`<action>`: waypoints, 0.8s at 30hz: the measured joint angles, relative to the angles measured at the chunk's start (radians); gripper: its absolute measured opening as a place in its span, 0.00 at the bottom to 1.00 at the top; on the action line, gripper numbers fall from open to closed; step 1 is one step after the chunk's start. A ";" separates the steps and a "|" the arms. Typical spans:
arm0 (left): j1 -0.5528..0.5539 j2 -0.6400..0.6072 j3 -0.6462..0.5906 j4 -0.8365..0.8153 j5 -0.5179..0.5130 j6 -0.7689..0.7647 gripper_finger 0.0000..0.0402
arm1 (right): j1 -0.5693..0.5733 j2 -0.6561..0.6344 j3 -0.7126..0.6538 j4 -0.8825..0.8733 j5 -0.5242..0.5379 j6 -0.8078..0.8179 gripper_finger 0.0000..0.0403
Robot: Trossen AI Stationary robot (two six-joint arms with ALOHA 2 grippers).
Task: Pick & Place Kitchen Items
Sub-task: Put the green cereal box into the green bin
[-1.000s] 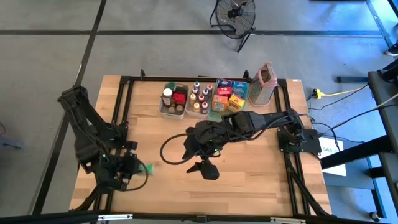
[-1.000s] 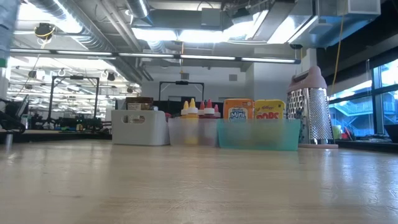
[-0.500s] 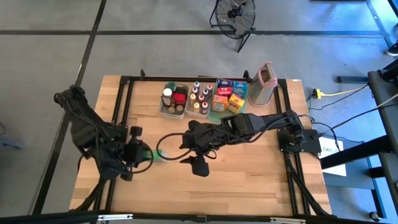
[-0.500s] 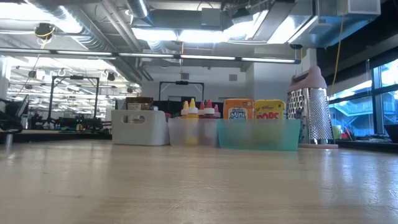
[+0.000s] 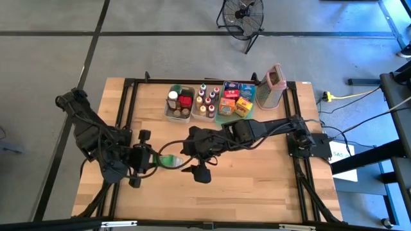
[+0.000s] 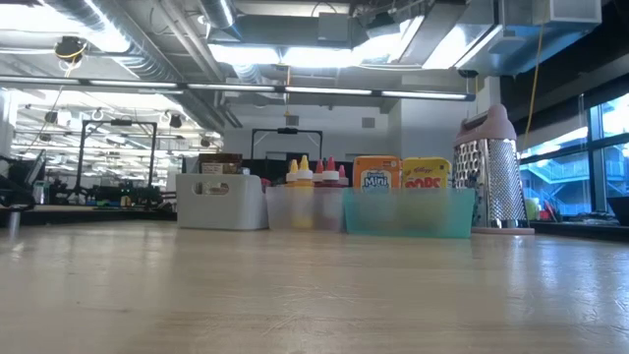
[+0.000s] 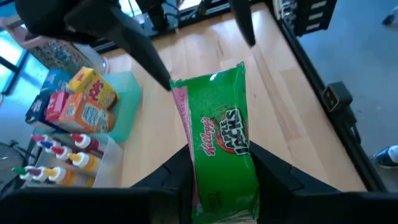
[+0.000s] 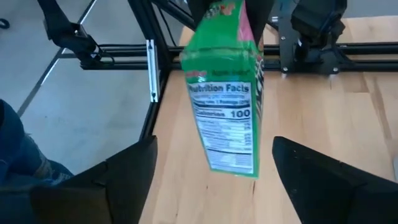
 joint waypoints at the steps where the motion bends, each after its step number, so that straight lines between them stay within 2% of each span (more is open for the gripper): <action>1: 0.000 0.000 0.000 0.007 0.000 0.003 0.28 | 0.000 0.001 0.000 0.002 0.000 -0.002 0.80; 9: 0.004 0.000 0.000 0.057 -0.034 0.026 0.28 | -0.010 0.001 0.000 0.068 0.000 -0.019 0.79; 16: 0.051 0.004 0.000 0.095 -0.037 0.056 0.27 | -0.019 0.022 0.001 0.141 -0.007 -0.032 0.79; 24: 0.078 0.004 0.000 0.106 -0.017 0.072 0.27 | -0.028 0.034 0.001 0.139 -0.014 -0.058 0.79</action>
